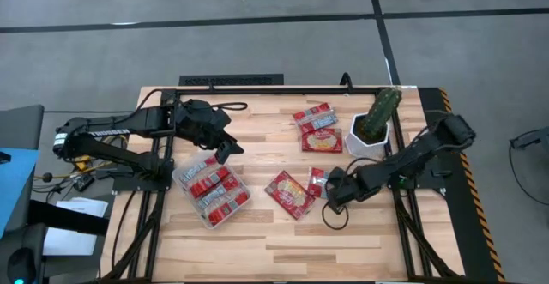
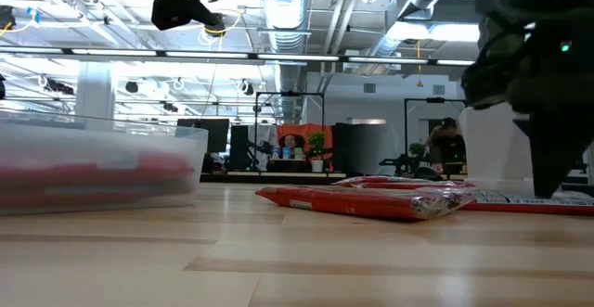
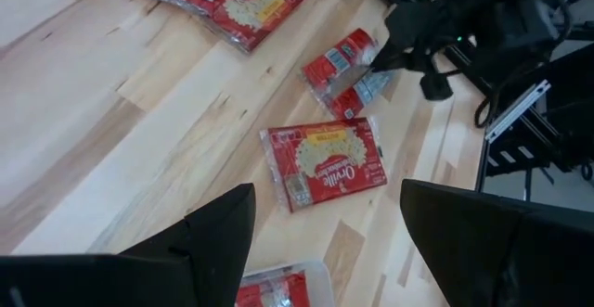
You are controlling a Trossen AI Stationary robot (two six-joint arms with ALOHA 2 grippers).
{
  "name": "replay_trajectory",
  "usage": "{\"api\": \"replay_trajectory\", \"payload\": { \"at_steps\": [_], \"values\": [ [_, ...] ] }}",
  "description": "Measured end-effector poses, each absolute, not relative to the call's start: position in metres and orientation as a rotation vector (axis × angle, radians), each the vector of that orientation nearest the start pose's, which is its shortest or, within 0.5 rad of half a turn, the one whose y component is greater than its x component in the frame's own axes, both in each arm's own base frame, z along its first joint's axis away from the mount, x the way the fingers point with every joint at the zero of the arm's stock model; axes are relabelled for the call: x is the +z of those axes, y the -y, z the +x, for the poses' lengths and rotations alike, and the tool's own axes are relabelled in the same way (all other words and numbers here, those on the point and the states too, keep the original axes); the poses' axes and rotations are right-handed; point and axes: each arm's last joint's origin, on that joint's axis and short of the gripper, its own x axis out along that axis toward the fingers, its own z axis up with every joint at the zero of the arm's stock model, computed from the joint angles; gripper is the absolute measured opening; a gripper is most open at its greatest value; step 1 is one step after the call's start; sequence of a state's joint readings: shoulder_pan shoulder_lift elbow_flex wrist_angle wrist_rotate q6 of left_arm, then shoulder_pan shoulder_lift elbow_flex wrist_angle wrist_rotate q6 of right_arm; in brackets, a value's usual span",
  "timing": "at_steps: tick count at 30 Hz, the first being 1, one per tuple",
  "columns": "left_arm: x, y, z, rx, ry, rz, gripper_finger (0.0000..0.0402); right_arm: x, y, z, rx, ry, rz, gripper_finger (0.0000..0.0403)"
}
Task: Sort popcorn bags into baskets
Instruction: Put the red popcorn bag into the transparent bin
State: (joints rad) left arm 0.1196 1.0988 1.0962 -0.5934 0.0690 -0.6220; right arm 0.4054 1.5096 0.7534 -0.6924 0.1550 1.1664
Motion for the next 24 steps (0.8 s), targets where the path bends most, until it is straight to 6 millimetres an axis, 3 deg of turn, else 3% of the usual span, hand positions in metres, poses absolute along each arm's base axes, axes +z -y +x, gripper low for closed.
{"api": "replay_trajectory", "payload": {
  "at_steps": [4, 9, 13, 19, 24],
  "values": [
    [0.343, -0.025, 0.224, 0.238, -0.563, -0.658, 0.0256, 0.137, -0.084, 0.238, -0.578, -1.305, 0.497, 0.0052],
    [0.34, -0.026, 0.222, 0.264, -0.59, -0.616, 0.0256, 0.135, -0.063, 0.285, -0.492, -1.231, 0.387, 0.0047],
    [0.328, -0.029, 0.221, 0.325, -0.62, -0.597, 0.0256, 0.141, -0.032, 0.327, -0.448, -1.145, 0.307, 0.0046],
    [0.29, -0.044, 0.221, 0.38, -0.645, -0.605, 0.0256, 0.148, 0.027, 0.384, -0.406, -0.976, 0.231, 0.0046],
    [0.267, -0.064, 0.217, 0.408, -0.628, -0.605, 0.0256, 0.176, 0.059, 0.404, -0.398, -0.961, 0.219, 0.0046]
  ]
}}
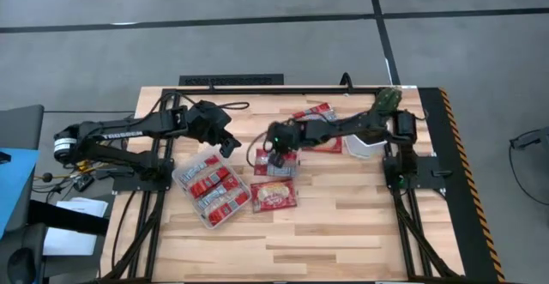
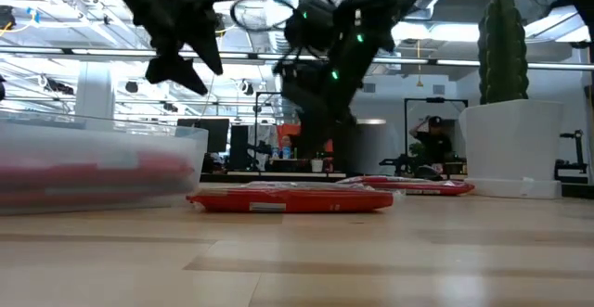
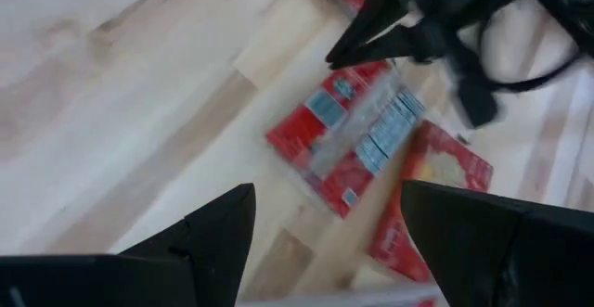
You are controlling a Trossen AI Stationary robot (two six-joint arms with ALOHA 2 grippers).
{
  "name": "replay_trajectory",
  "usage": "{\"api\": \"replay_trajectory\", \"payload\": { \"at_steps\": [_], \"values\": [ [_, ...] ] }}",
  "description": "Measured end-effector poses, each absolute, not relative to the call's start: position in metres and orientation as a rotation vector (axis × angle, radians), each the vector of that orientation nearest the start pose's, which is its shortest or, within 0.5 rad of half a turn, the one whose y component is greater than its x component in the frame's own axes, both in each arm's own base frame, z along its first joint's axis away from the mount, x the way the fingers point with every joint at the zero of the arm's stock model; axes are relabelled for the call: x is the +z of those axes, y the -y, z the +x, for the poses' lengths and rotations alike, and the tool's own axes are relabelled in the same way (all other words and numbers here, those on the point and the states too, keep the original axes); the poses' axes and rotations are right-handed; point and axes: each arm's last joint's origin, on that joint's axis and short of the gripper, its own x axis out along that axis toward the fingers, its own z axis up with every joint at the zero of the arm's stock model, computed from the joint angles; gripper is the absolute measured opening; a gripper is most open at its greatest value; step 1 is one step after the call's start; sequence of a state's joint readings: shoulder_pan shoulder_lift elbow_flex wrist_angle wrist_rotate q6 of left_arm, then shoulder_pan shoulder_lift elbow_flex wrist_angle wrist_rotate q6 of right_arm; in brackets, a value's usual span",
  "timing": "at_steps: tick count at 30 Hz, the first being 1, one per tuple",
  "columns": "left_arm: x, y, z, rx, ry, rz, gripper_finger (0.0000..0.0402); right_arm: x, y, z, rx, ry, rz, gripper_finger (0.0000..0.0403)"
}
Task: Sort popcorn bags into baskets
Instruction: Put the red popcorn bag into the transparent bin
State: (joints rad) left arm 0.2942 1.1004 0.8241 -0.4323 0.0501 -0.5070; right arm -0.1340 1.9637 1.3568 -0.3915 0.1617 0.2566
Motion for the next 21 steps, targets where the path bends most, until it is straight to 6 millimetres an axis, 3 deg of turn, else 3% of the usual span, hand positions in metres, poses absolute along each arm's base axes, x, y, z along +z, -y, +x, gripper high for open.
{"api": "replay_trajectory", "payload": {
  "at_steps": [5, 8, 15, 21],
  "values": [
    [0.256, -0.083, 0.223, 0.371, -0.596, -0.645, 0.0256, 0.221, 0.051, 0.392, -0.369, -0.988, 0.203, 0.0046],
    [0.247, -0.093, 0.234, 0.296, -0.605, -0.663, 0.0256, 0.234, 0.035, 0.379, -0.371, -1.013, 0.232, 0.0046],
    [0.213, -0.111, 0.275, 0.194, -0.765, -0.643, 0.0256, 0.209, -0.015, 0.367, -0.388, -1.099, 0.26, 0.0046],
    [0.2, -0.126, 0.312, 0.081, -0.815, -0.561, 0.0256, 0.188, -0.035, 0.356, -0.426, -1.12, 0.297, 0.0045]
  ]
}}
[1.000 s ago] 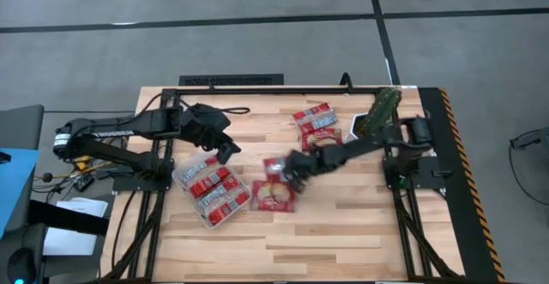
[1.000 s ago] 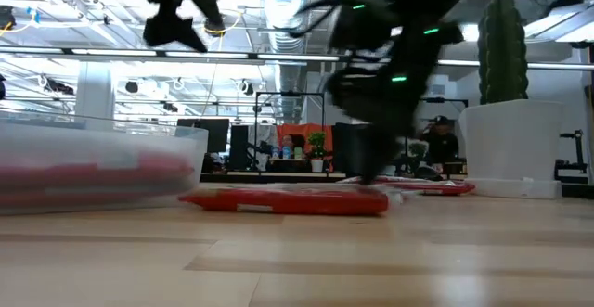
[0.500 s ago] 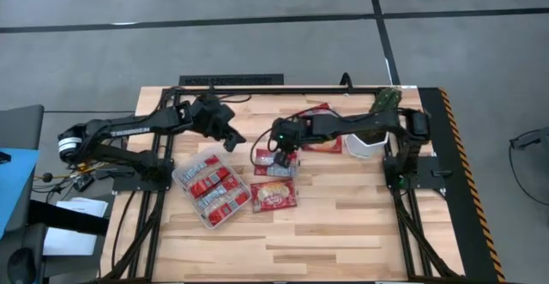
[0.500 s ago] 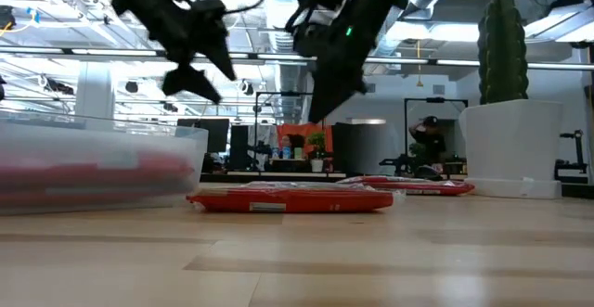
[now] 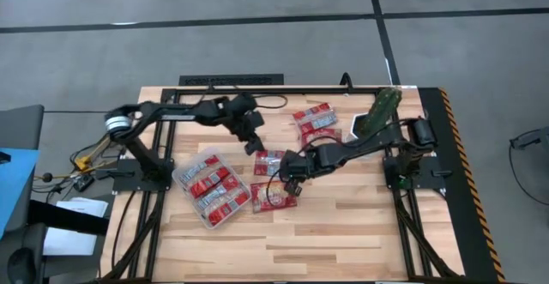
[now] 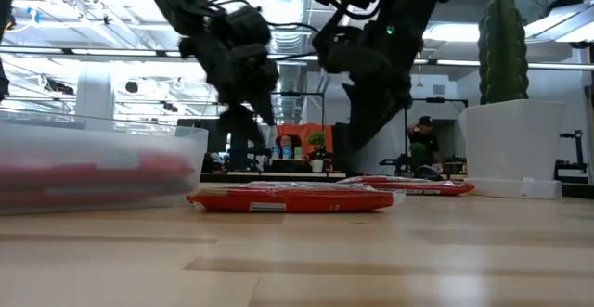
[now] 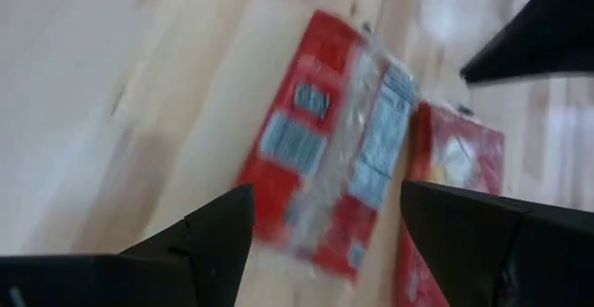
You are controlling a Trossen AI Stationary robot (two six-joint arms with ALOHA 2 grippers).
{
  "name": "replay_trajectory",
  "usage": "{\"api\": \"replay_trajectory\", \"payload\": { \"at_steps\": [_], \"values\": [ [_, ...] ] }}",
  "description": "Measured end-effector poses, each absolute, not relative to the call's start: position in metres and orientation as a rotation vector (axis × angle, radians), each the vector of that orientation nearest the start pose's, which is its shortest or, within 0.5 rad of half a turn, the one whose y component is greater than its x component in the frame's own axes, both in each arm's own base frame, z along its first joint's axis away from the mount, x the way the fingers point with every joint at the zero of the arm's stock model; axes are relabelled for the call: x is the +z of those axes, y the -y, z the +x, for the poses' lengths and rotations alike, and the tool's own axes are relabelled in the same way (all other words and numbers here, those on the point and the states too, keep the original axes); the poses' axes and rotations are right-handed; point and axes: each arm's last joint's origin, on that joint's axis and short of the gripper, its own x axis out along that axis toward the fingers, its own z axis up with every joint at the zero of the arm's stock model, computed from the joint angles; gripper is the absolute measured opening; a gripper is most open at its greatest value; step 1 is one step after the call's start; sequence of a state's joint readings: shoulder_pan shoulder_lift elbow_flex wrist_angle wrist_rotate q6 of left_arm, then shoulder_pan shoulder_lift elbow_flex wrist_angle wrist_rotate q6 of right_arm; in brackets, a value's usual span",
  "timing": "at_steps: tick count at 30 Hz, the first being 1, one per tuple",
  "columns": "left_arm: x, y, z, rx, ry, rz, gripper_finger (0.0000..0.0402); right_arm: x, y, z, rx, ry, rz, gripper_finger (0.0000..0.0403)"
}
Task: Sort popcorn bags into baskets
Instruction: Put the red popcorn bag into the transparent bin
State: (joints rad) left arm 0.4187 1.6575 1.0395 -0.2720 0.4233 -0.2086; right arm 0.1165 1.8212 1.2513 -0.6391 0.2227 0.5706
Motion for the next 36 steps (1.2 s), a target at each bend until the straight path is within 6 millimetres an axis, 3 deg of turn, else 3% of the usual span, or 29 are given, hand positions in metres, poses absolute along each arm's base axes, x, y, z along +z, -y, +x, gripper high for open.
{"api": "replay_trajectory", "payload": {
  "at_steps": [4, 13, 19, 30, 33, 36],
  "values": [
    [0.193, -0.132, 0.331, -0.014, -0.84, -0.52, 0.0256, 0.177, -0.037, 0.351, -0.428, -1.135, 0.304, 0.0032],
    [0.159, -0.137, 0.341, -0.054, -0.977, -0.442, 0.0256, 0.163, -0.027, 0.351, -0.423, -1.071, 0.339, 0.0019],
    [0.146, -0.137, 0.342, -0.03, -1.018, -0.374, 0.0256, 0.165, -0.014, 0.357, -0.414, -1.013, 0.329, 0.0039],
    [0.134, -0.123, 0.349, -0.098, -1.07, -0.25, 0.0256, 0.177, 0.023, 0.366, -0.439, -0.902, 0.312, 0.0018],
    [0.127, -0.122, 0.349, -0.1, -1.087, -0.256, 0.0256, 0.188, 0.023, 0.364, -0.423, -0.886, 0.32, 0.0023],
    [0.125, -0.122, 0.349, -0.104, -1.091, -0.274, 0.0239, 0.185, 0.012, 0.363, -0.386, -0.924, 0.331, 0.0029]
  ]
}}
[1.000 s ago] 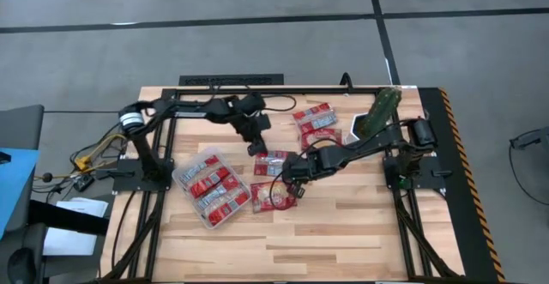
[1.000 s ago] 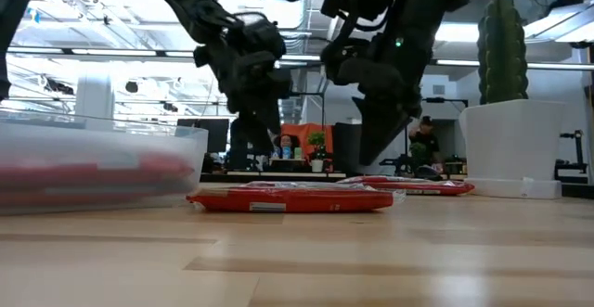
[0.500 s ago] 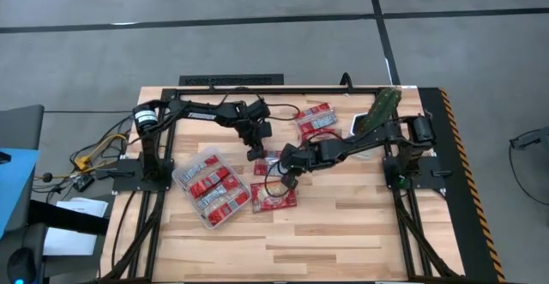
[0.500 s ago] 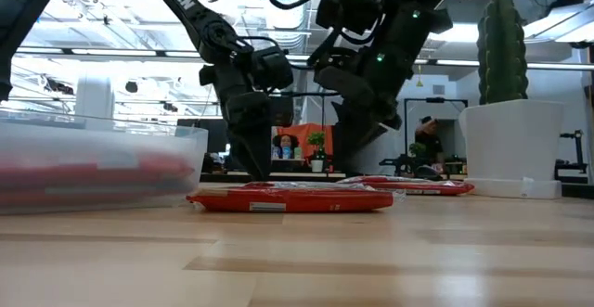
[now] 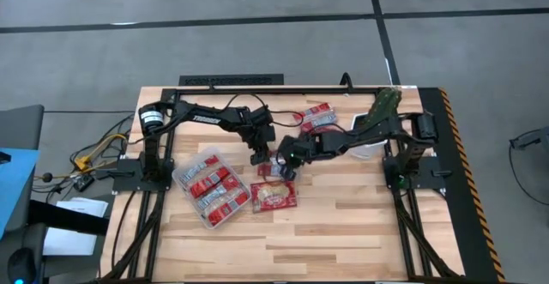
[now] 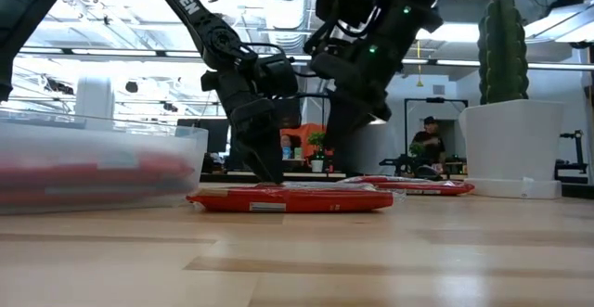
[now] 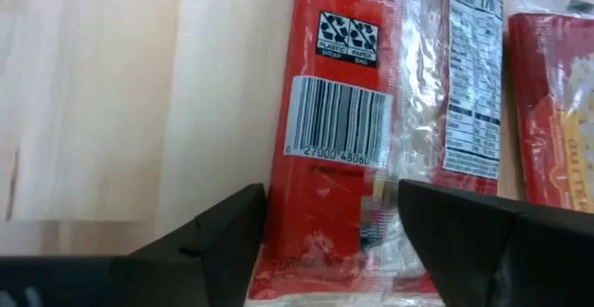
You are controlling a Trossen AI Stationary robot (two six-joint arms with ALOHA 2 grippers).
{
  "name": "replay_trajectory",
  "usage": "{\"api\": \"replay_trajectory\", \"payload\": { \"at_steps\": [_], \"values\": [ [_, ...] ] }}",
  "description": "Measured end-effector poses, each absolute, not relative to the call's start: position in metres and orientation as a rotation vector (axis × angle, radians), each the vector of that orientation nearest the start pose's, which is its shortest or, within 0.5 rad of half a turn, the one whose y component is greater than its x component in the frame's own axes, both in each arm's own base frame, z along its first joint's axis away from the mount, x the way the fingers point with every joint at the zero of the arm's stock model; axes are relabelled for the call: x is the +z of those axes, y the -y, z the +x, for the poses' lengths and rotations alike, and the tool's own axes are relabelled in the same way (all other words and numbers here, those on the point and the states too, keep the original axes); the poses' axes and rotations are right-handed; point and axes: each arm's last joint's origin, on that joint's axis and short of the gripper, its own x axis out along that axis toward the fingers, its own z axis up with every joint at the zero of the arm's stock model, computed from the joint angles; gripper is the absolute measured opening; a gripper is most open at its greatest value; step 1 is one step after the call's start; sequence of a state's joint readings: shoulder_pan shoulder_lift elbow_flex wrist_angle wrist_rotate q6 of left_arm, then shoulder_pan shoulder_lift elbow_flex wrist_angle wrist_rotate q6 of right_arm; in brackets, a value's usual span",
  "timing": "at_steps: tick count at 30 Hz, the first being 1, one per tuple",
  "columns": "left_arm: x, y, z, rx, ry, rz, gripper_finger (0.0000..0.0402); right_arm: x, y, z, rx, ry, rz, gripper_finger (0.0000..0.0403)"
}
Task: Sort popcorn bags into baskets
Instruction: Put the red popcorn bag into the transparent bin
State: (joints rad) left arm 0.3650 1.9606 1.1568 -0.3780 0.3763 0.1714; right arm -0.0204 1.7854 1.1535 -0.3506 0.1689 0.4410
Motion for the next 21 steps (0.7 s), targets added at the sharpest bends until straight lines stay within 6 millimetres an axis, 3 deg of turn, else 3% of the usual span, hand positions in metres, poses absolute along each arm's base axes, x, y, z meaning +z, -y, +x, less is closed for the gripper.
{"api": "replay_trajectory", "payload": {
  "at_steps": [6, 10, 16, 21],
  "values": [
    [0.124, -0.122, 0.347, -0.094, -1.118, -0.289, 0.011, 0.181, -0.016, 0.36, -0.361, -0.942, 0.309, 0.0022],
    [0.124, -0.121, 0.346, -0.075, -1.124, -0.322, 0.002, 0.178, -0.024, 0.355, -0.416, -0.973, 0.292, 0.0017],
    [0.135, -0.125, 0.346, -0.013, -1.156, -0.43, 0.0004, 0.175, -0.031, 0.349, -0.436, -1.026, 0.302, 0.0029],
    [0.165, -0.127, 0.344, 0.026, -1.157, -0.45, 0.0, 0.174, -0.044, 0.344, -0.443, -1.055, 0.316, 0.0027]
  ]
}}
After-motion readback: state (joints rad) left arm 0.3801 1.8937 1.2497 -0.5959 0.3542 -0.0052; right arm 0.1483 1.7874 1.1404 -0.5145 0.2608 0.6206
